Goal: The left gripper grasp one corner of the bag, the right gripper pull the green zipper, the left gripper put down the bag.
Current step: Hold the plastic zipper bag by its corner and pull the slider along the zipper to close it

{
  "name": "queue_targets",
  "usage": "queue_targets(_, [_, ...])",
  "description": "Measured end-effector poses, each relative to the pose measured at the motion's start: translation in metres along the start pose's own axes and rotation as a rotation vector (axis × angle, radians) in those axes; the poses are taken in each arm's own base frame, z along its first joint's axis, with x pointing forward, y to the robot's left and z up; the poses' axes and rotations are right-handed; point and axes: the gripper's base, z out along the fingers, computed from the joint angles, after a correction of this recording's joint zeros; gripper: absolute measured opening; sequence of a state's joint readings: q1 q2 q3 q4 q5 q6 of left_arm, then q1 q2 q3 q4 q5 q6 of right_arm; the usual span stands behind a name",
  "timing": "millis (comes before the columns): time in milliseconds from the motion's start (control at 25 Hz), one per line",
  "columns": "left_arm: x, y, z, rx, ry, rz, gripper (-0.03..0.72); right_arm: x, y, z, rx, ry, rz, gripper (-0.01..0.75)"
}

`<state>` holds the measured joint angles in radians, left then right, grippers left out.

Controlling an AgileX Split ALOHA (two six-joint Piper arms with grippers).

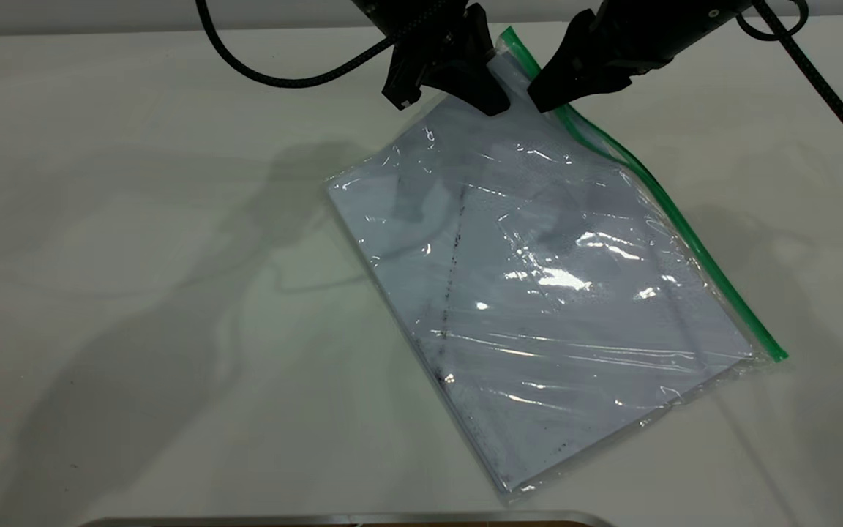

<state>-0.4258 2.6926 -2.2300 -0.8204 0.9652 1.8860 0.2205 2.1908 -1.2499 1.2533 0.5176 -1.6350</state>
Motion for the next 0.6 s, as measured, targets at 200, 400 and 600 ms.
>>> queue_targets(200, [0.0000, 0.0001, 0.0000, -0.001, 0.000, 0.000, 0.051, 0.0000, -0.0007, 0.0000, 0.008, 0.000, 0.000, 0.230])
queue_targets(400, [0.0013, 0.0007, -0.0011, -0.006, 0.001, -0.019, 0.051, 0.0001, -0.0007, 0.0000, 0.008, 0.001, -0.001, 0.095])
queue_targets(600, [0.0056, 0.0013, -0.0052, -0.006, -0.005, -0.048, 0.051, -0.0001, -0.0006, 0.0000, 0.007, -0.001, 0.003, 0.041])
